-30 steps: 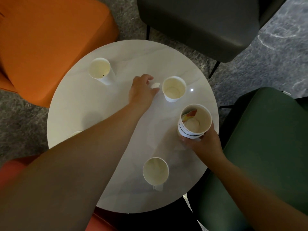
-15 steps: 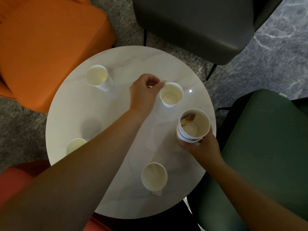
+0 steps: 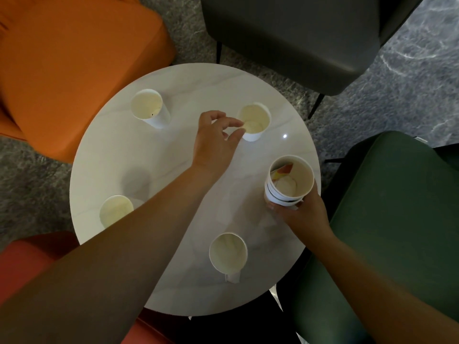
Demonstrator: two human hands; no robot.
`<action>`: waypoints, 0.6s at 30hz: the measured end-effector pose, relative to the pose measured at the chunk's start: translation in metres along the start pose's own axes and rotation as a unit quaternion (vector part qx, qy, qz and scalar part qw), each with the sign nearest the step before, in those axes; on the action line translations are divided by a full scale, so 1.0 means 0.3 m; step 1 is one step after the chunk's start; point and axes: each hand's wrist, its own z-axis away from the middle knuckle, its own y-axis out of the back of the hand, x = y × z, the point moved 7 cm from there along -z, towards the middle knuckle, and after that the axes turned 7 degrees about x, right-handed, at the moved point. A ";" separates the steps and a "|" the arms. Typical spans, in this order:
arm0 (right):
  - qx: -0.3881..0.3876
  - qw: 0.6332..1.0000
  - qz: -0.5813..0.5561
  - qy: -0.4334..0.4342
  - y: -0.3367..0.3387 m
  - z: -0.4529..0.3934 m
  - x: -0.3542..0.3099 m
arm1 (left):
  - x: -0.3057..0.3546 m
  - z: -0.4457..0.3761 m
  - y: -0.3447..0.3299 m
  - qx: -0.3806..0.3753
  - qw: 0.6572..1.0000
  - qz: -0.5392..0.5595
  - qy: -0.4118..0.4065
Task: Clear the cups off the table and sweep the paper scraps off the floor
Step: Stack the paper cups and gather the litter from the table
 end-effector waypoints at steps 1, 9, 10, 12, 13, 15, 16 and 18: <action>0.007 1.000 -0.003 0.006 0.000 0.002 0.003 | 0.007 0.010 0.020 0.012 1.000 0.000 -0.005; 0.012 1.000 -0.022 0.002 -0.005 0.039 0.014 | -0.206 0.374 0.206 -0.010 0.998 -0.050 0.046; 0.011 1.000 -0.023 0.002 -0.008 0.046 0.019 | -0.253 0.444 0.210 -0.031 0.995 -0.061 0.070; 0.011 1.000 -0.018 0.005 -0.012 0.060 0.020 | -0.332 0.580 0.206 -0.066 0.989 -0.068 0.117; 0.011 1.000 -0.016 0.006 -0.014 0.066 0.023 | -0.359 0.642 0.200 -0.076 0.985 -0.069 0.136; 0.010 1.000 -0.008 0.009 -0.018 0.082 0.025 | -0.391 0.750 0.170 -0.093 0.980 -0.066 0.162; 0.007 1.000 -0.004 0.010 -0.021 0.089 0.026 | -0.397 0.789 0.147 -0.102 0.979 -0.061 0.168; -0.001 1.000 -0.007 0.011 -0.027 0.103 0.036 | -0.399 0.848 0.097 -0.116 0.978 -0.049 0.167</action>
